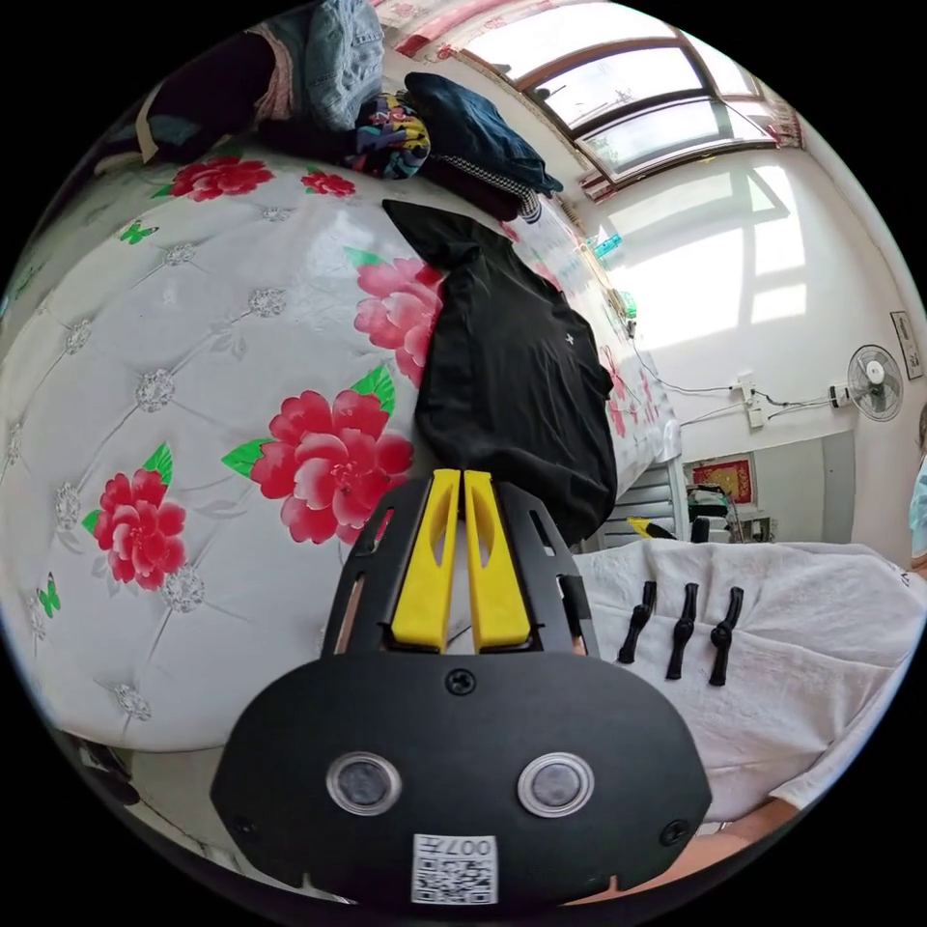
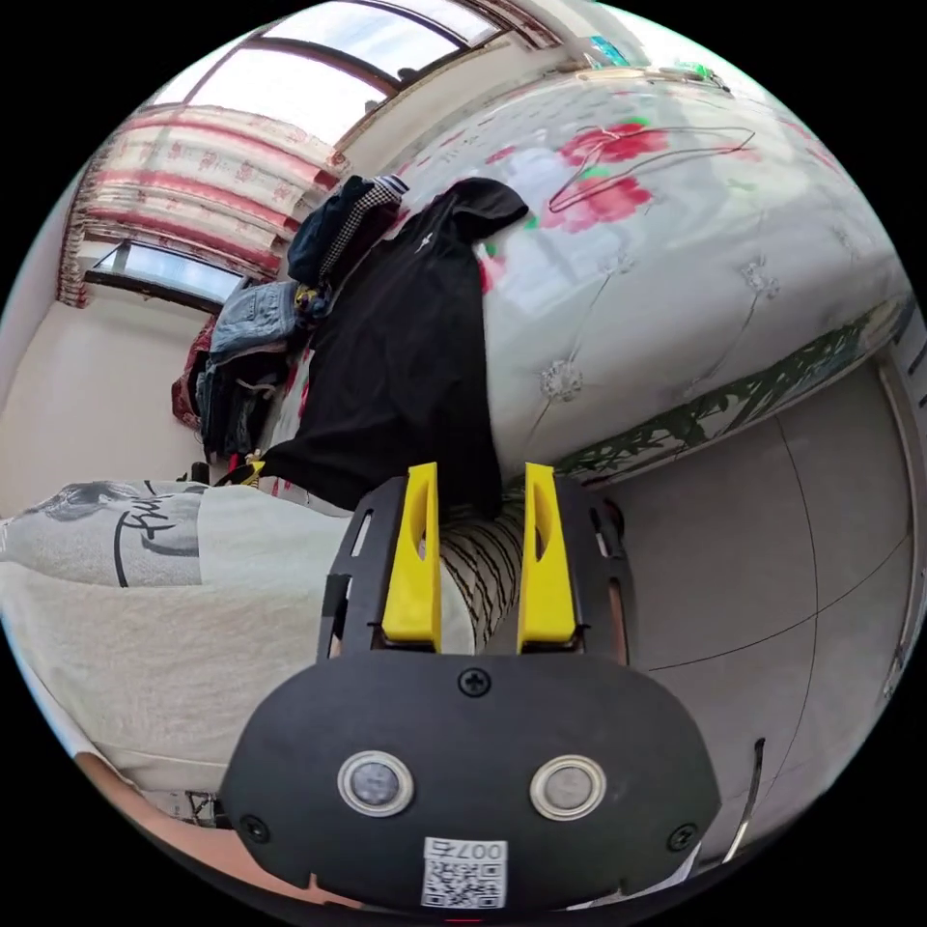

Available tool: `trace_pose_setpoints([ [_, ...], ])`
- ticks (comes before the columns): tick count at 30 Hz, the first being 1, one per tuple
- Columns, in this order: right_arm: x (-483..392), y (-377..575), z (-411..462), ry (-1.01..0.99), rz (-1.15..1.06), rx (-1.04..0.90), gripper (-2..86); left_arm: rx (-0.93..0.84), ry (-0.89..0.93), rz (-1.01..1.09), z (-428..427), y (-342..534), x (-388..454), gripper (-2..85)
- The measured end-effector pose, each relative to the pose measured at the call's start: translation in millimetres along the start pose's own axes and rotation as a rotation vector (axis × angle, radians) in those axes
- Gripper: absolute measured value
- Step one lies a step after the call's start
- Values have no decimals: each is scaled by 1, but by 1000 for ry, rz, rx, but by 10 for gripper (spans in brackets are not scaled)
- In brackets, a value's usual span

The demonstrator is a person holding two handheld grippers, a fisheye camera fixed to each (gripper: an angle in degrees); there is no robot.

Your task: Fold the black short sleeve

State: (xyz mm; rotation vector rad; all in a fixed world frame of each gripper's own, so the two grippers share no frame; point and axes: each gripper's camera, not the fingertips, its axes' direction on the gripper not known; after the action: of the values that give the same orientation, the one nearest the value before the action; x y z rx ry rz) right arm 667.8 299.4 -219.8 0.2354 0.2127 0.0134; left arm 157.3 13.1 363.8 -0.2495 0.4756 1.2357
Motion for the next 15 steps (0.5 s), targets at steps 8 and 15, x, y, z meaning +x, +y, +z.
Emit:
trace_pose_setpoints([
  [8,5,-12,84,-54,7,-141,66,10,30,-58,1,9,-4,-10],
  [15,-11,-32,30,-264,-163,-148,4,49,85,-44,-6,-7,5,-9],
])
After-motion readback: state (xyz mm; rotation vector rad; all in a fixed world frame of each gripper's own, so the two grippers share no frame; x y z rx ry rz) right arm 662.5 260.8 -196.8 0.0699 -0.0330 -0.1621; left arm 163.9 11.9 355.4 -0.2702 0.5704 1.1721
